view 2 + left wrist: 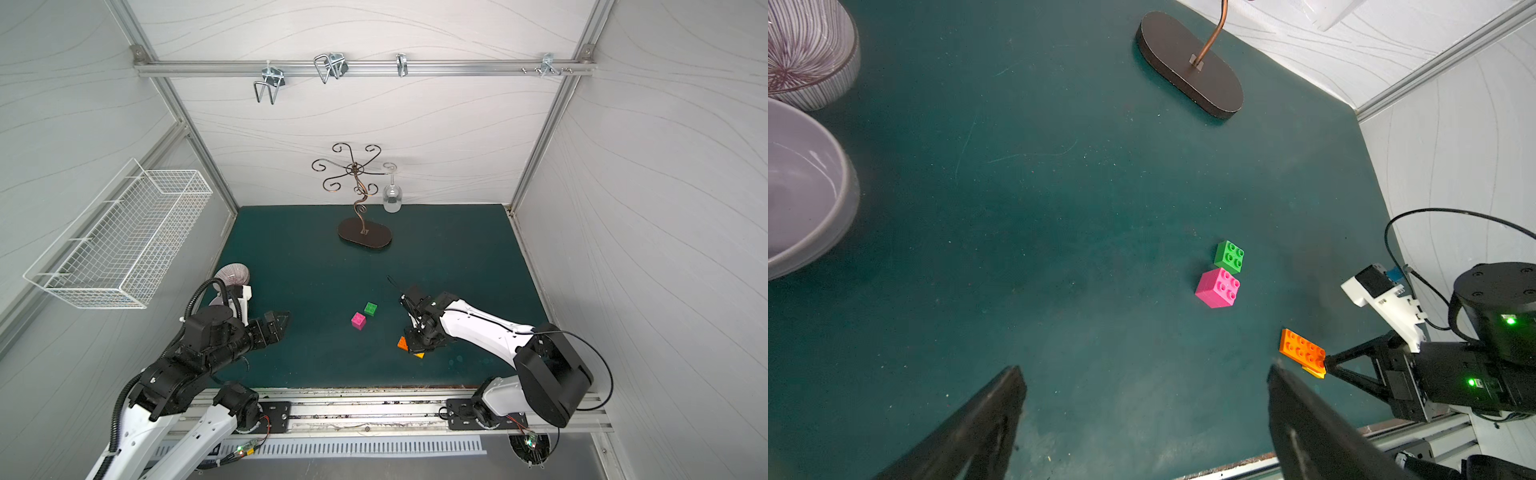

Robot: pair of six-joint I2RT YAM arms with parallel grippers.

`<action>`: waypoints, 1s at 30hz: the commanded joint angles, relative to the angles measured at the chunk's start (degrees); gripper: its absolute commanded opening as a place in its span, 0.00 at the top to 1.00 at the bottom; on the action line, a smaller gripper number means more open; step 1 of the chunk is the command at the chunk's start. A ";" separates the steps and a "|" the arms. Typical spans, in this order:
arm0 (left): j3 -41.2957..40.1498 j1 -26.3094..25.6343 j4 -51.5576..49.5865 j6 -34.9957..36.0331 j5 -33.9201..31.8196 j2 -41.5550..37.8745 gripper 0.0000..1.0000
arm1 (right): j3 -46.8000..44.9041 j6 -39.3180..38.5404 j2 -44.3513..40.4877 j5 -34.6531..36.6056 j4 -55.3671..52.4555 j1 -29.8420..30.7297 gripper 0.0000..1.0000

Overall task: Assemble the letter r with lego
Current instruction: Adjust the lego brick at the center of the board.

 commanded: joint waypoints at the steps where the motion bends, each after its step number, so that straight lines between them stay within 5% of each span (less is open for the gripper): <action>1: 0.59 -0.37 1.31 -0.73 -1.24 -0.32 0.06 | -0.03 -1.09 0.78 0.31 0.54 -0.22 1.00; 30: 0.59 -0.99 1.09 -0.99 -1.77 0.04 0.06 | -2.13 3.31 6.32 4.86 -2.33 -0.52 1.00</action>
